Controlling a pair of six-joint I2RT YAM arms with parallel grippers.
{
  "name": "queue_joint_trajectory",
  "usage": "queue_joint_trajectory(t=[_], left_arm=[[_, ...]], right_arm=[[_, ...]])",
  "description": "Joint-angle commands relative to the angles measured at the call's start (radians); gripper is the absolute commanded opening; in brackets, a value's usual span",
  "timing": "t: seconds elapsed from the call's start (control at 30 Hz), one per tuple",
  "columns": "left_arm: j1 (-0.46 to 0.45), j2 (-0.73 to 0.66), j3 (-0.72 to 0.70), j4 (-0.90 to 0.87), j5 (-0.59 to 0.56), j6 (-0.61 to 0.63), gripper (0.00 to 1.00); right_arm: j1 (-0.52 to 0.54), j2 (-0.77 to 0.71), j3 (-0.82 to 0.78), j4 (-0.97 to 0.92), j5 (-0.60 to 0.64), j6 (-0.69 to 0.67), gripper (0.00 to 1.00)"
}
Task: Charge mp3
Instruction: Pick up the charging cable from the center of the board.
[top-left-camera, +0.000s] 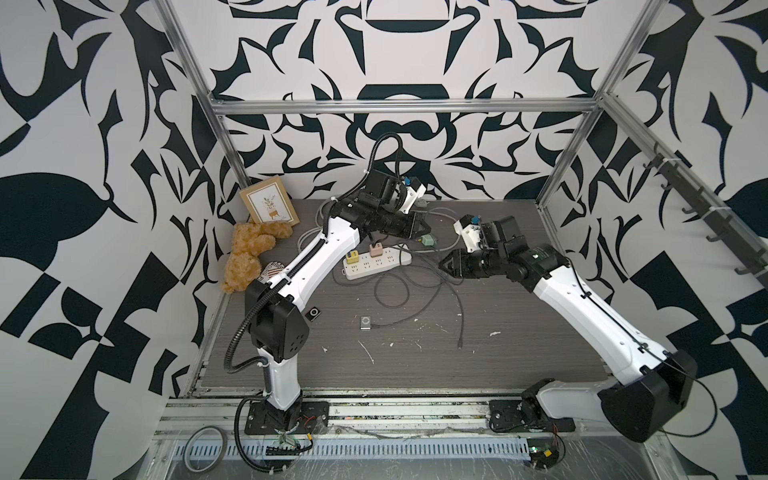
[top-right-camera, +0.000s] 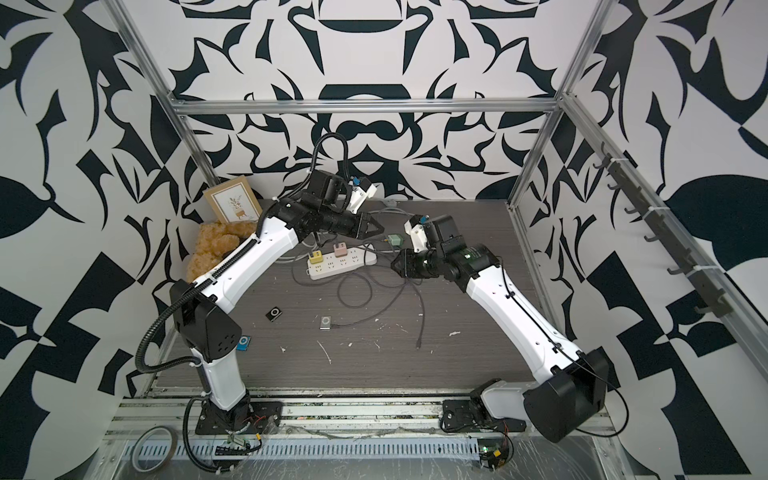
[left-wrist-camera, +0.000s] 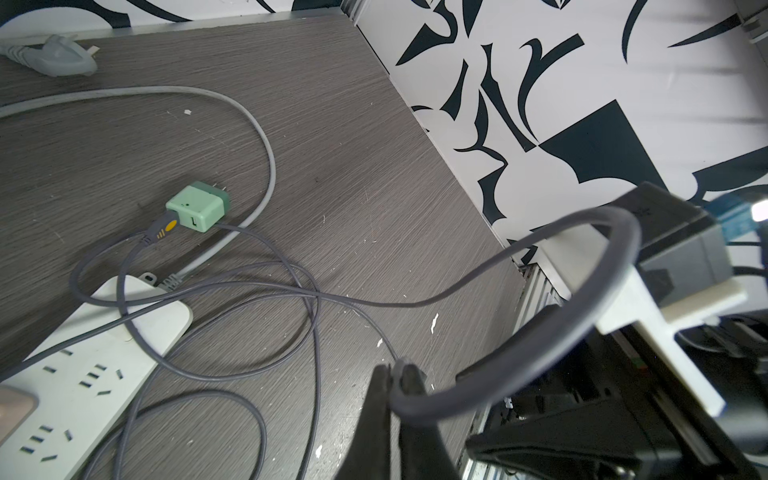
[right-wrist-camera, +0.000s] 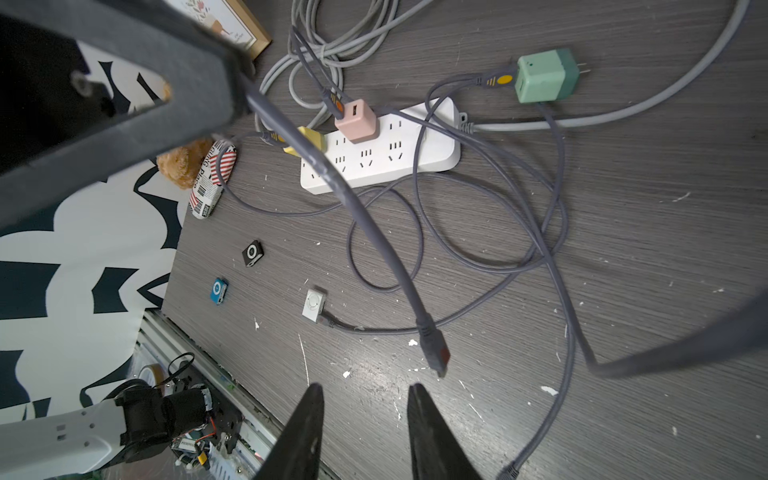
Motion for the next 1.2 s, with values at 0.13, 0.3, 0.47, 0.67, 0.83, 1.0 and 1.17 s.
queue_joint_trajectory(t=[0.13, 0.3, 0.47, 0.67, 0.83, 1.0, 1.17], left_arm=[[0.001, -0.01, 0.024, -0.013, 0.013, 0.004, 0.06], [-0.005, -0.01, 0.024, -0.011, 0.019, 0.005, 0.05], [-0.012, -0.007, 0.03, -0.009, 0.031, 0.003, 0.05], [-0.014, -0.014, 0.041, 0.054, 0.059, -0.042, 0.07], [0.043, -0.075, 0.056, 0.203, 0.051, -0.244, 0.77], [0.148, -0.243, -0.13, 0.512, 0.0, -0.544, 0.99], [0.148, -0.343, -0.327, 0.738, -0.039, -0.792, 0.9]], right_arm=[[0.003, 0.051, 0.058, 0.0, 0.06, -0.045, 0.37], [0.008, 0.101, 0.084, 0.018, 0.081, -0.052, 0.36], [0.011, 0.124, 0.085, 0.041, 0.12, -0.042, 0.17], [0.011, 0.089, 0.043, 0.106, 0.116, 0.024, 0.0], [-0.01, -0.055, -0.051, 0.374, 0.075, 0.165, 0.0], [-0.067, -0.133, -0.088, 0.785, 0.069, 0.36, 0.0], [-0.069, -0.08, -0.062, 1.127, 0.085, 0.501, 0.0]])
